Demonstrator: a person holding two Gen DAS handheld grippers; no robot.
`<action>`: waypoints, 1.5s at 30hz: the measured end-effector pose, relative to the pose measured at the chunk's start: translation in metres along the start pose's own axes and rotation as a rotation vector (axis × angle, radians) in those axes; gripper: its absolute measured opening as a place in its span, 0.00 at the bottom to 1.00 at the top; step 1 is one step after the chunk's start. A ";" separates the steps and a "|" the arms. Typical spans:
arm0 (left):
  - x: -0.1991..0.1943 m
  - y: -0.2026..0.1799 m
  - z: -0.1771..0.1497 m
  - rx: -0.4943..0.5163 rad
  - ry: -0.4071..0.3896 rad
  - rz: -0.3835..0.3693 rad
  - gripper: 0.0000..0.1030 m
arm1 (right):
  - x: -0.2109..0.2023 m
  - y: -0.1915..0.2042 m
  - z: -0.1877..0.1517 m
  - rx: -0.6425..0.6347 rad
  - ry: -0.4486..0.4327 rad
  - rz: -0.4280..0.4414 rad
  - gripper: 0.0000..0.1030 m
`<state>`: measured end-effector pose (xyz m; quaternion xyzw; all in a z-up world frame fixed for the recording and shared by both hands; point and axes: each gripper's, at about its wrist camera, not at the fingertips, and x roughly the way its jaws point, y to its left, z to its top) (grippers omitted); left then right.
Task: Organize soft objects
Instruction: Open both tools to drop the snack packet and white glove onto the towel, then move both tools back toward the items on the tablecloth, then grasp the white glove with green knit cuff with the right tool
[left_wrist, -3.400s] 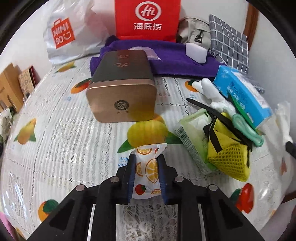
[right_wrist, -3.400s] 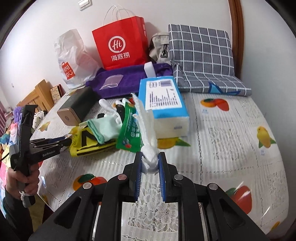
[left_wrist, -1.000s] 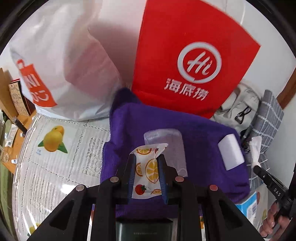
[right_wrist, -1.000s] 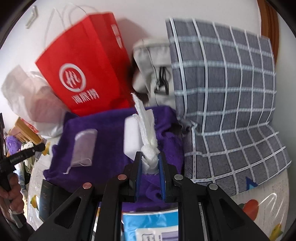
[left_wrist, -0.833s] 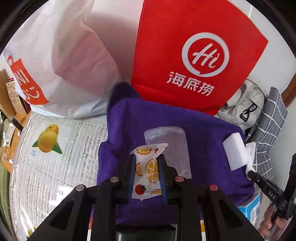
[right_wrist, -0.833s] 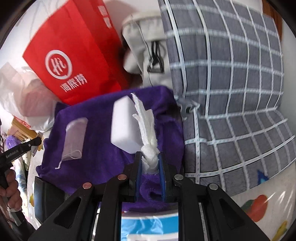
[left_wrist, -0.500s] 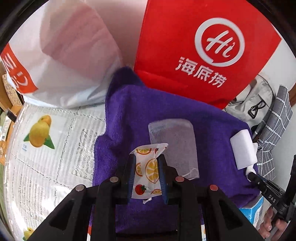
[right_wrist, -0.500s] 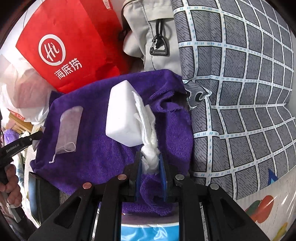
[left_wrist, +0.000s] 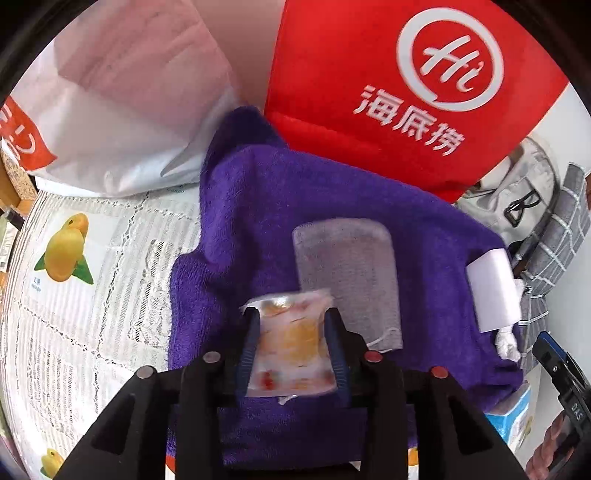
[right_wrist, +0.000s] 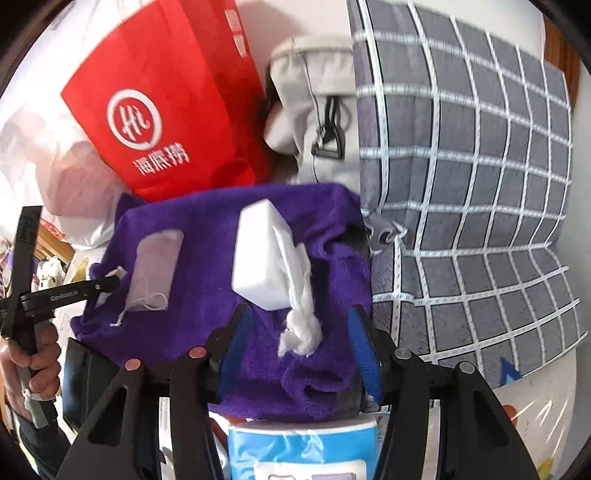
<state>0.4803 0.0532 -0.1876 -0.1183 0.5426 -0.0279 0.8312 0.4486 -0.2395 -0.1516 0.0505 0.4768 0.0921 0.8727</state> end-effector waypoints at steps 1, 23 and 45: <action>-0.003 -0.001 0.001 0.005 -0.008 -0.003 0.43 | -0.005 0.001 0.000 -0.004 -0.013 0.004 0.53; -0.102 -0.039 -0.055 0.147 -0.183 -0.042 0.57 | -0.088 0.046 -0.119 -0.138 -0.079 0.106 0.59; -0.137 0.023 -0.219 0.074 -0.140 -0.008 0.57 | -0.086 0.108 -0.217 -0.350 -0.041 -0.018 0.08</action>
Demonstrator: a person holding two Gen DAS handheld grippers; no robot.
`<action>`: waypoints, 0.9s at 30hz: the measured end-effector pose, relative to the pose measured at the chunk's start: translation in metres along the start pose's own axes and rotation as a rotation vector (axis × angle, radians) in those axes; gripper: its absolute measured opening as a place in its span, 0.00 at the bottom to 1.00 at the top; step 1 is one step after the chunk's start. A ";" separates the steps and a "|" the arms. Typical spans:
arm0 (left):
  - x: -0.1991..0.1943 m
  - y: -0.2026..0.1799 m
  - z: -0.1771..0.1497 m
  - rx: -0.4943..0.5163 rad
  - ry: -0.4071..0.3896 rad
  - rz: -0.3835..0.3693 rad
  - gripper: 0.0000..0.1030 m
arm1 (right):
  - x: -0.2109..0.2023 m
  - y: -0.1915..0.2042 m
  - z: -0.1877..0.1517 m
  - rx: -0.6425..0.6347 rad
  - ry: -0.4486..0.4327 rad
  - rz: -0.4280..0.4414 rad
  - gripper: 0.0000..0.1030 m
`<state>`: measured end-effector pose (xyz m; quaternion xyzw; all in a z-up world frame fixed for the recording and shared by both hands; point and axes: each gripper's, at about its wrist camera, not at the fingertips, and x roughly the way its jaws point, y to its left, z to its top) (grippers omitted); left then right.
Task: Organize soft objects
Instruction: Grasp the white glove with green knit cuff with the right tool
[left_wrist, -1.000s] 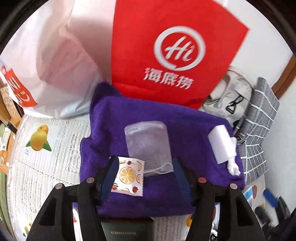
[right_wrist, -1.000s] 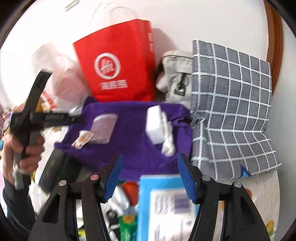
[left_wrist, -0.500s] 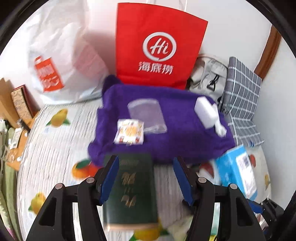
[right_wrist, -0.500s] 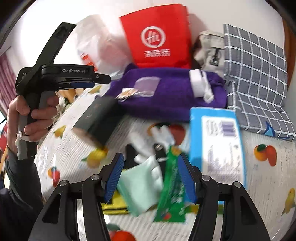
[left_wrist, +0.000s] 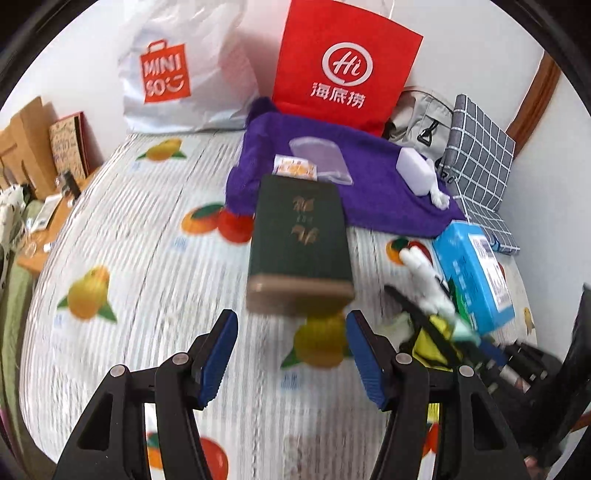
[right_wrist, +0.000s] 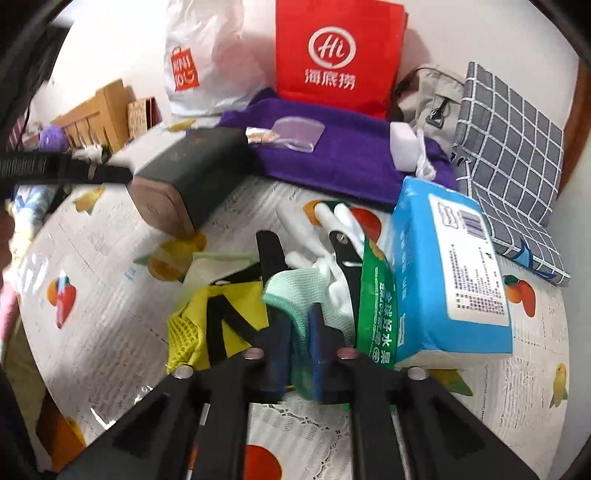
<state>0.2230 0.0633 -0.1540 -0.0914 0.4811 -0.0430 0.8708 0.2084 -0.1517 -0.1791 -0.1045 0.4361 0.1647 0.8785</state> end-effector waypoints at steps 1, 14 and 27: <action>-0.001 0.002 -0.005 -0.011 0.004 -0.005 0.57 | -0.006 -0.003 0.002 0.026 -0.015 0.021 0.08; -0.017 0.017 -0.042 -0.091 0.022 -0.041 0.57 | -0.086 -0.019 0.025 0.207 -0.211 0.207 0.07; -0.026 -0.006 -0.061 -0.074 0.028 -0.030 0.57 | -0.169 -0.045 -0.025 0.260 -0.360 0.223 0.07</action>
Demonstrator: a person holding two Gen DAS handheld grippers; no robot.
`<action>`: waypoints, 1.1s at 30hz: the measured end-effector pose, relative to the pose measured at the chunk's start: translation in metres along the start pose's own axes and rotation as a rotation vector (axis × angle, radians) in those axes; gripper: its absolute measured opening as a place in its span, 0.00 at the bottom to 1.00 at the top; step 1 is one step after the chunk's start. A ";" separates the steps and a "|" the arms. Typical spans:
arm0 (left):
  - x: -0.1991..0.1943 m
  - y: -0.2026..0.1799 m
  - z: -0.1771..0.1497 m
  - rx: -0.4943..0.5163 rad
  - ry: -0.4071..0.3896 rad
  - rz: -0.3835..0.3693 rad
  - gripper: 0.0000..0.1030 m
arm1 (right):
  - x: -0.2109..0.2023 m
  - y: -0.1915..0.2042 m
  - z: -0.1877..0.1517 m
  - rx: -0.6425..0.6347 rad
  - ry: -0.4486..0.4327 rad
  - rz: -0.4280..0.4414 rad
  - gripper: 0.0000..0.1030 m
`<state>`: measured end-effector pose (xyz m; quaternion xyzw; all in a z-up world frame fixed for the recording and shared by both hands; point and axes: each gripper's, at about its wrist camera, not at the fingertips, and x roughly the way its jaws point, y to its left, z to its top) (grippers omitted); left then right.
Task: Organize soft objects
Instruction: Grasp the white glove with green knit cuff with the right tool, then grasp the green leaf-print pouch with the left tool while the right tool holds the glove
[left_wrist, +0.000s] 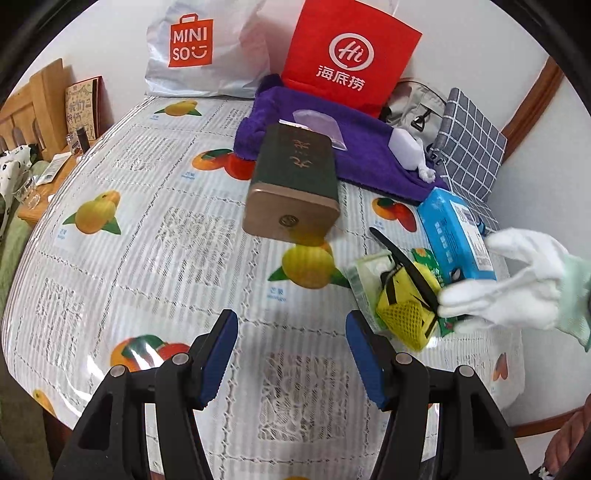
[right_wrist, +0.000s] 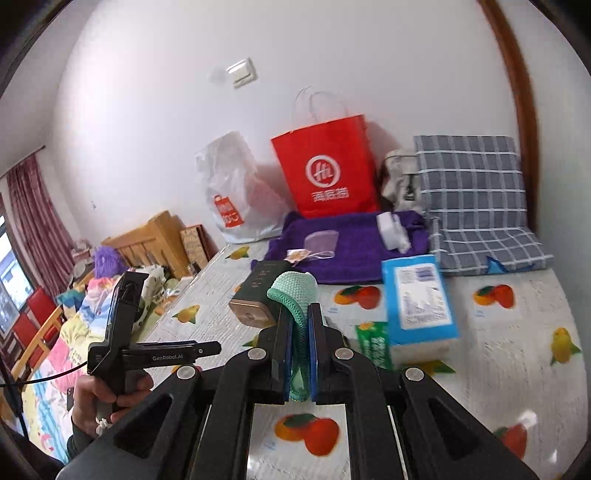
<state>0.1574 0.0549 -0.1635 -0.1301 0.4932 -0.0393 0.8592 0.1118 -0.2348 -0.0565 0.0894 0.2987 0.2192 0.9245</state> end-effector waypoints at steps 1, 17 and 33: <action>0.000 -0.002 -0.001 0.003 -0.003 0.003 0.57 | -0.007 -0.006 -0.003 0.012 -0.006 -0.010 0.07; 0.024 -0.024 -0.011 0.024 0.049 0.028 0.57 | 0.025 -0.086 -0.078 0.053 0.217 -0.284 0.12; 0.034 -0.036 -0.006 0.062 0.056 -0.002 0.57 | 0.086 -0.099 -0.084 0.024 0.241 -0.330 0.74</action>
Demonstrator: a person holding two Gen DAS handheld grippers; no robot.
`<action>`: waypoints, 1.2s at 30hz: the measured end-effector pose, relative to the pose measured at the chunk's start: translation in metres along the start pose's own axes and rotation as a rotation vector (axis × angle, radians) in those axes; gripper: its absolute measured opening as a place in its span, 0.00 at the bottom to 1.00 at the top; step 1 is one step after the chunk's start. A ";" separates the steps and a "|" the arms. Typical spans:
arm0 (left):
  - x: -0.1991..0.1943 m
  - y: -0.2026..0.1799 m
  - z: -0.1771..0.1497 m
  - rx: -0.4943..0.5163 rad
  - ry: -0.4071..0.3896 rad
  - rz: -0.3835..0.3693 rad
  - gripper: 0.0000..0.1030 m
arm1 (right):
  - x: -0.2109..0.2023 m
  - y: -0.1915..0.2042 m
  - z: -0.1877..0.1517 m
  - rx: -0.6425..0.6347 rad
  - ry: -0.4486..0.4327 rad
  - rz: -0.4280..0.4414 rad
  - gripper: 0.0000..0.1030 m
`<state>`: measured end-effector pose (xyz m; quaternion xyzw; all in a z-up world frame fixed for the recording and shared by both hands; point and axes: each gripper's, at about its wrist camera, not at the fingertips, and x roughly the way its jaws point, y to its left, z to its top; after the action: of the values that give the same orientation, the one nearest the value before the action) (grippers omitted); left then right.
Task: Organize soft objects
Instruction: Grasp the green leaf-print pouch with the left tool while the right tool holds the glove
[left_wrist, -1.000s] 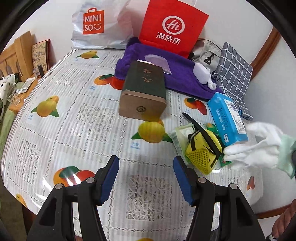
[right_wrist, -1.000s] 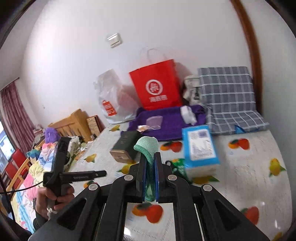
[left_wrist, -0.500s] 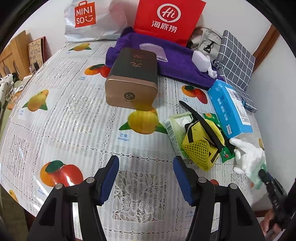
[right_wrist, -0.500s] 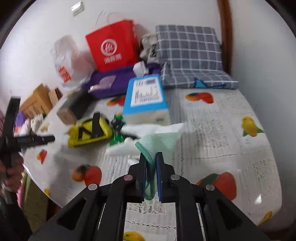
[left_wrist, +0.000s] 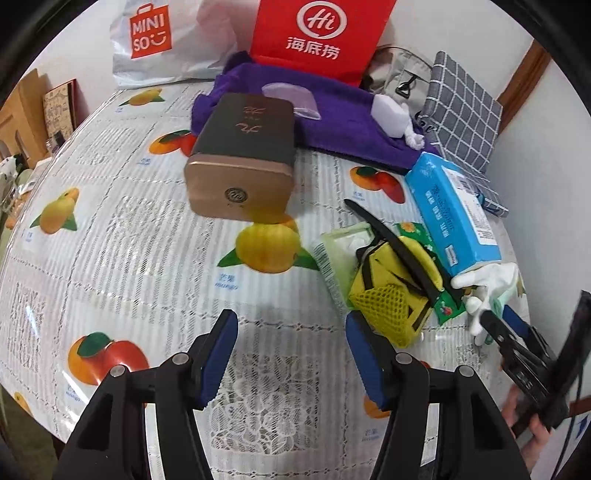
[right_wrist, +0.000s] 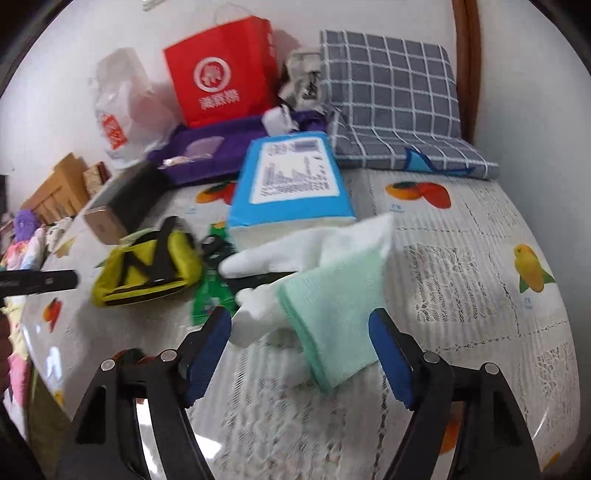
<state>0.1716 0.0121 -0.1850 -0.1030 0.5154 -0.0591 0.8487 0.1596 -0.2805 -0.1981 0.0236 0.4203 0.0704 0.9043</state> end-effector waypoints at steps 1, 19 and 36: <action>0.000 -0.001 0.001 0.003 -0.004 -0.008 0.57 | 0.004 -0.002 0.001 0.012 0.004 -0.004 0.74; 0.014 -0.064 0.026 0.095 -0.041 -0.096 0.57 | 0.024 -0.021 0.004 0.069 0.003 -0.008 0.30; 0.029 -0.035 0.019 0.099 0.036 0.001 0.31 | 0.022 -0.031 0.002 0.089 0.004 0.026 0.27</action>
<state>0.2018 -0.0260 -0.1928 -0.0595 0.5273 -0.0860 0.8432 0.1783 -0.3077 -0.2171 0.0690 0.4245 0.0633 0.9006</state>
